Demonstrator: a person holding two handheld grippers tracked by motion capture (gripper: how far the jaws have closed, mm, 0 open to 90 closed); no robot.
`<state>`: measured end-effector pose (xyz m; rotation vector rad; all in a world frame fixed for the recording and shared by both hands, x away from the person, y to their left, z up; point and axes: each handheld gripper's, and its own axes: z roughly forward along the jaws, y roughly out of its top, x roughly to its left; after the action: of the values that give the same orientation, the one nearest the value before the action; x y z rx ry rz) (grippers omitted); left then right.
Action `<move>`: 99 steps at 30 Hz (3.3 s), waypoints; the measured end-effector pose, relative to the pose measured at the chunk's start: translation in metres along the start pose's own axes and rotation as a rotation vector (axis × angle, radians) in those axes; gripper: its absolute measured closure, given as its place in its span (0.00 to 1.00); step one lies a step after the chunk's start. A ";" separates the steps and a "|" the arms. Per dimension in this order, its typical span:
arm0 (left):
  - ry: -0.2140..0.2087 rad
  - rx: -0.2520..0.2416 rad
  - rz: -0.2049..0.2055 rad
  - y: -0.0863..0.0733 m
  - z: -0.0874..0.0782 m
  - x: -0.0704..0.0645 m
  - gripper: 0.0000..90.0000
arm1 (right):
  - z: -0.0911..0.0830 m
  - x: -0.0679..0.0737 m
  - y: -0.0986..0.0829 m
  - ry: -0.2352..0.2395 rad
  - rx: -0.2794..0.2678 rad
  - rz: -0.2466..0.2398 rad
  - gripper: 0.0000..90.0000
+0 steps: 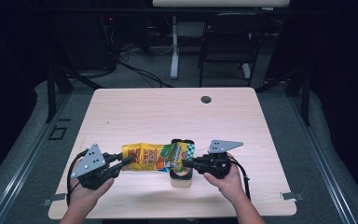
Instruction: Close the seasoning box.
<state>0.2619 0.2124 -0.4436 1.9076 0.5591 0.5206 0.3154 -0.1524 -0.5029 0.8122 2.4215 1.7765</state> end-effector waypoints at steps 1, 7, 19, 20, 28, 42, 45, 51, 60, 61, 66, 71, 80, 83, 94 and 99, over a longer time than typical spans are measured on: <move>0.001 -0.009 -0.001 -0.001 0.000 0.001 0.89 | 0.000 0.000 0.000 0.004 -0.005 0.002 0.97; 0.000 -0.017 -0.023 -0.009 0.000 0.005 0.89 | 0.001 0.001 0.001 0.015 -0.036 0.017 1.00; -0.012 -0.031 -0.056 -0.025 0.001 0.014 0.87 | 0.000 0.004 0.006 0.021 -0.064 0.031 1.00; -0.014 -0.030 -0.056 -0.027 0.000 0.014 0.87 | 0.000 0.005 0.007 0.018 -0.067 0.032 1.00; -0.016 -0.021 -0.076 -0.036 0.001 0.018 0.85 | 0.003 0.008 0.010 0.020 -0.052 0.020 1.00; 0.014 -0.013 -0.090 -0.045 0.002 0.018 0.81 | 0.004 0.014 0.017 -0.015 -0.041 0.000 1.00; 0.028 -0.019 -0.092 -0.048 0.001 0.018 0.80 | 0.005 0.015 0.017 -0.008 -0.047 0.007 1.00; 0.026 -0.023 -0.108 -0.054 -0.002 0.021 0.79 | 0.006 0.019 0.023 0.007 -0.047 0.005 1.00; 0.005 -0.022 -0.120 -0.061 -0.002 0.024 0.79 | 0.009 0.017 0.026 0.028 -0.054 0.024 1.00; 0.004 -0.011 -0.123 -0.062 -0.002 0.024 0.79 | 0.010 0.016 0.026 0.034 -0.058 0.032 1.00; 0.005 -0.004 -0.126 -0.065 0.000 0.024 0.78 | 0.010 0.016 0.026 0.034 -0.061 0.032 1.00; 0.010 0.006 -0.131 -0.068 0.004 0.023 0.77 | 0.008 0.017 0.026 0.028 -0.067 0.034 1.00; 0.010 0.020 -0.157 -0.075 0.008 0.027 0.76 | 0.009 0.018 0.028 0.030 -0.066 0.029 1.00; 0.007 0.034 -0.158 -0.078 0.009 0.028 0.75 | 0.011 0.019 0.030 0.032 -0.065 0.026 1.00; 0.032 0.049 -0.173 -0.087 0.012 0.032 0.74 | 0.019 0.022 0.038 0.022 -0.054 0.009 1.00; 0.051 0.049 -0.200 -0.094 0.016 0.035 0.74 | 0.024 0.025 0.039 0.014 -0.050 -0.008 1.00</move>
<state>0.2854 0.2550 -0.5326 1.8630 0.7932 0.4302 0.3165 -0.1120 -0.4698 0.7870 2.3745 1.8379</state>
